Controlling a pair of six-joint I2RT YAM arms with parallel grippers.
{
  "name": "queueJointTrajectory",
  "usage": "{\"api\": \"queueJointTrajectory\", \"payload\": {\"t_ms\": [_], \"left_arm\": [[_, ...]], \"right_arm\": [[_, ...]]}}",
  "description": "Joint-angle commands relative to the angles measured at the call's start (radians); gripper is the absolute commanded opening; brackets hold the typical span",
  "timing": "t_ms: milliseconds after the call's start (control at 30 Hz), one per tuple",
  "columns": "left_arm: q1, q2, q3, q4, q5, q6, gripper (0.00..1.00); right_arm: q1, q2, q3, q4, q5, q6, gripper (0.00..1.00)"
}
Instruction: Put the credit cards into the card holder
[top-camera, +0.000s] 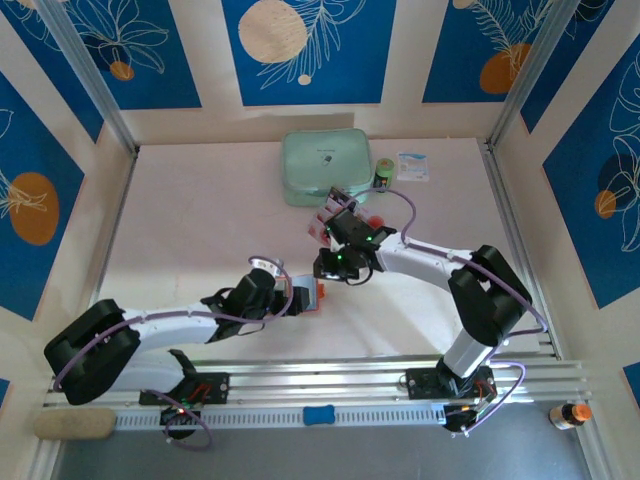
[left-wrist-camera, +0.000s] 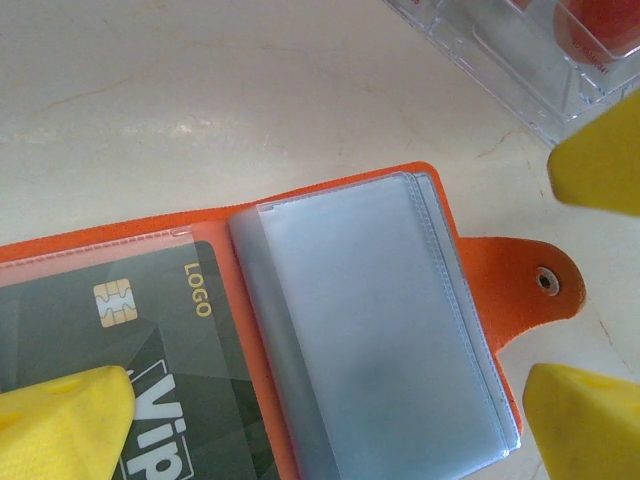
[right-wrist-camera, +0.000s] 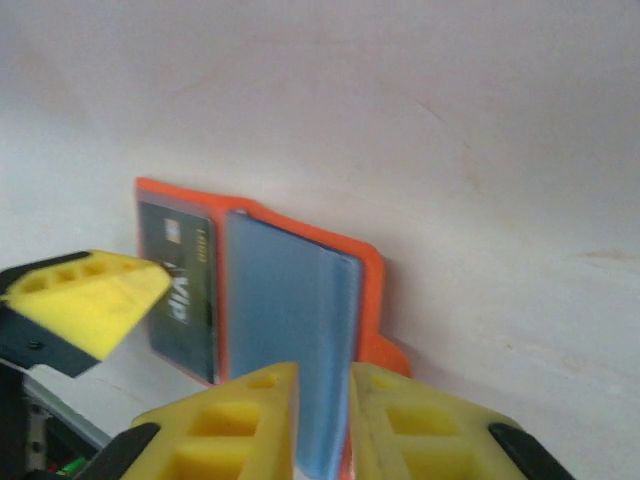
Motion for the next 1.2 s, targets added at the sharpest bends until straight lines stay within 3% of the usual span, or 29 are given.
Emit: {"api": "queueJointTrajectory", "payload": {"t_ms": [0, 500, 933, 1167], "left_arm": [[0.008, -0.003, -0.015, -0.012, -0.02, 0.01, 1.0], [0.008, -0.008, -0.017, -0.024, -0.027, 0.006, 1.0], [0.009, -0.06, 0.043, -0.198, -0.111, -0.009, 1.0], [0.008, -0.069, 0.032, -0.178, -0.092, -0.004, 1.0]], "right_arm": [[-0.001, 0.043, 0.045, -0.005, -0.049, 0.002, 0.16], [-0.001, 0.207, 0.07, 0.028, -0.09, -0.012, 0.08], [-0.013, 0.245, 0.045, 0.039, -0.094, -0.02, 0.06], [-0.015, 0.23, 0.054, 0.029, -0.101, -0.027, 0.06]]}}
